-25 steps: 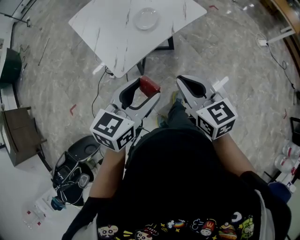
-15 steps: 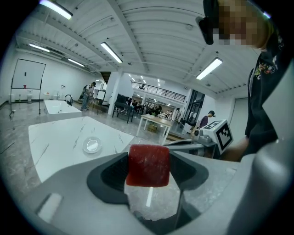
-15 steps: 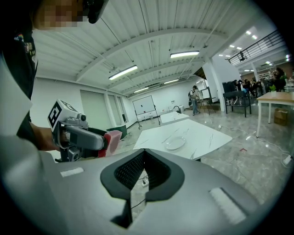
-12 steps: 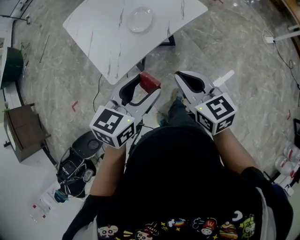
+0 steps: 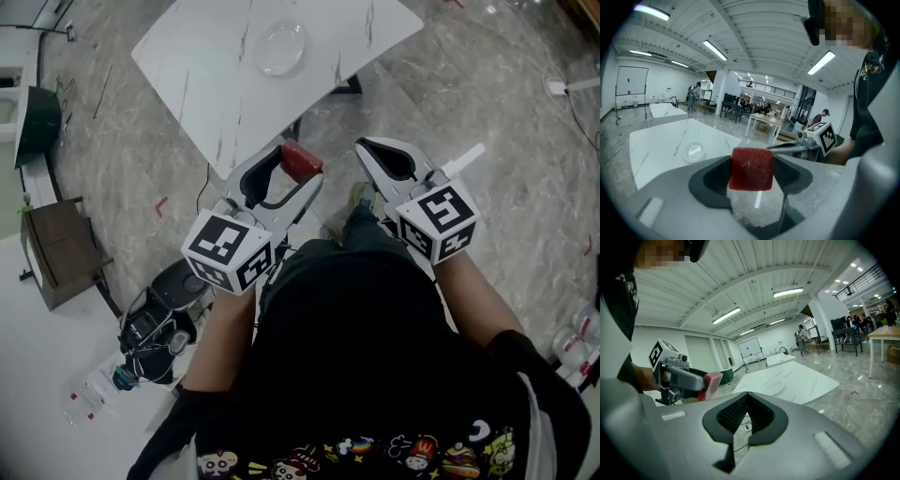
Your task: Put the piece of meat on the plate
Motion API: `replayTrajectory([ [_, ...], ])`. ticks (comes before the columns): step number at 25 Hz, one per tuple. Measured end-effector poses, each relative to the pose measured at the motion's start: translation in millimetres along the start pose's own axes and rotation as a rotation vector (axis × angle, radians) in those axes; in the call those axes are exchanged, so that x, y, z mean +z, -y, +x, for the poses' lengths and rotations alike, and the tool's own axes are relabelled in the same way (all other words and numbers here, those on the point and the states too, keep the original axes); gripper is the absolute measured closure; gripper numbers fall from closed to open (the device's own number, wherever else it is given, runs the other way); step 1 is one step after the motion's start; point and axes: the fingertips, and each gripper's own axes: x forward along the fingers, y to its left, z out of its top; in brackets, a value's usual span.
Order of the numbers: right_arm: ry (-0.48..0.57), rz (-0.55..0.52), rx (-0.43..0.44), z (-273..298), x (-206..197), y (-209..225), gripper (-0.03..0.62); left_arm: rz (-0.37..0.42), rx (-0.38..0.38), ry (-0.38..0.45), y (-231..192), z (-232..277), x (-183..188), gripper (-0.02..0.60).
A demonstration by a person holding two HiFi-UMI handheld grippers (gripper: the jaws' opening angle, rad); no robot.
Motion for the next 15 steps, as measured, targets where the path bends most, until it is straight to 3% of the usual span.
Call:
replayTrajectory([
  [15,-0.03,0.006,-0.024,23.7,11.3,31.7,0.571,0.009,0.02,-0.083,-55.9,37.4,3.6,0.192],
])
